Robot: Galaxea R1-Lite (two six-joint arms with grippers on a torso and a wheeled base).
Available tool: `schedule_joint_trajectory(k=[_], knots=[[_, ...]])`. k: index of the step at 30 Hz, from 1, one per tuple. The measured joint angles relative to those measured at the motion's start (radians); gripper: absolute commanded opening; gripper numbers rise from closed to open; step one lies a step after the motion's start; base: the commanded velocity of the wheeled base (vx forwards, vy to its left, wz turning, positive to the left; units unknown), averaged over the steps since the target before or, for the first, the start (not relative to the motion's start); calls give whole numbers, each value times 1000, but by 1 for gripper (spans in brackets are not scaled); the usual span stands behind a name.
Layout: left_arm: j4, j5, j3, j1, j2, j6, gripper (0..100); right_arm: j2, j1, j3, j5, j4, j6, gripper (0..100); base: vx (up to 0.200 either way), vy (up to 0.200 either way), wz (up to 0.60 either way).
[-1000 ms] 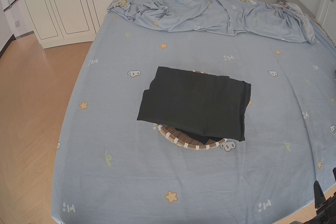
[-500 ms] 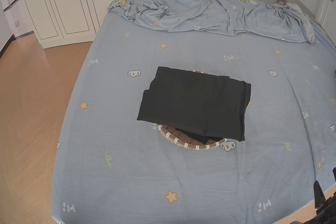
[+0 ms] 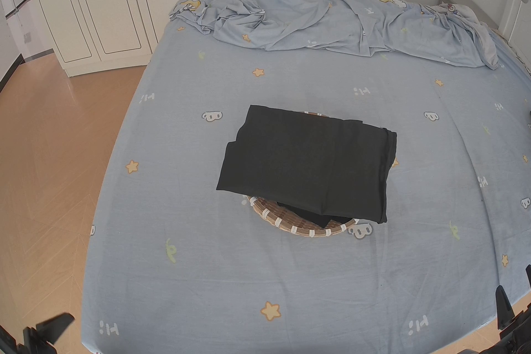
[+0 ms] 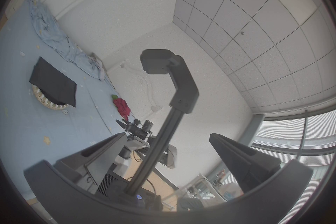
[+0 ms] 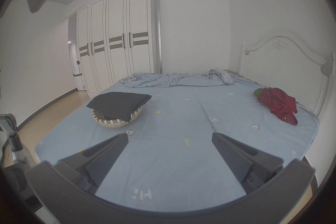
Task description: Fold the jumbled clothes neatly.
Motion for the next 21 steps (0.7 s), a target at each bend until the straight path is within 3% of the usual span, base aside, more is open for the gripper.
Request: schedule_joint_trajectory(k=[4, 12, 15, 21], knots=[[57, 204, 0, 0, 0, 186, 100, 0, 0, 0, 0, 0, 0, 100, 0, 0, 0], [140, 533, 1, 0, 0, 479, 100, 0, 0, 0, 0, 0, 0, 100, 0, 0, 0], [163, 584, 1, 0, 0, 525, 100, 0, 0, 0, 0, 0, 0, 100, 0, 0, 0], [175, 676, 0, 1, 0, 521, 100, 0, 0, 0, 0, 0, 0, 100, 0, 0, 0]])
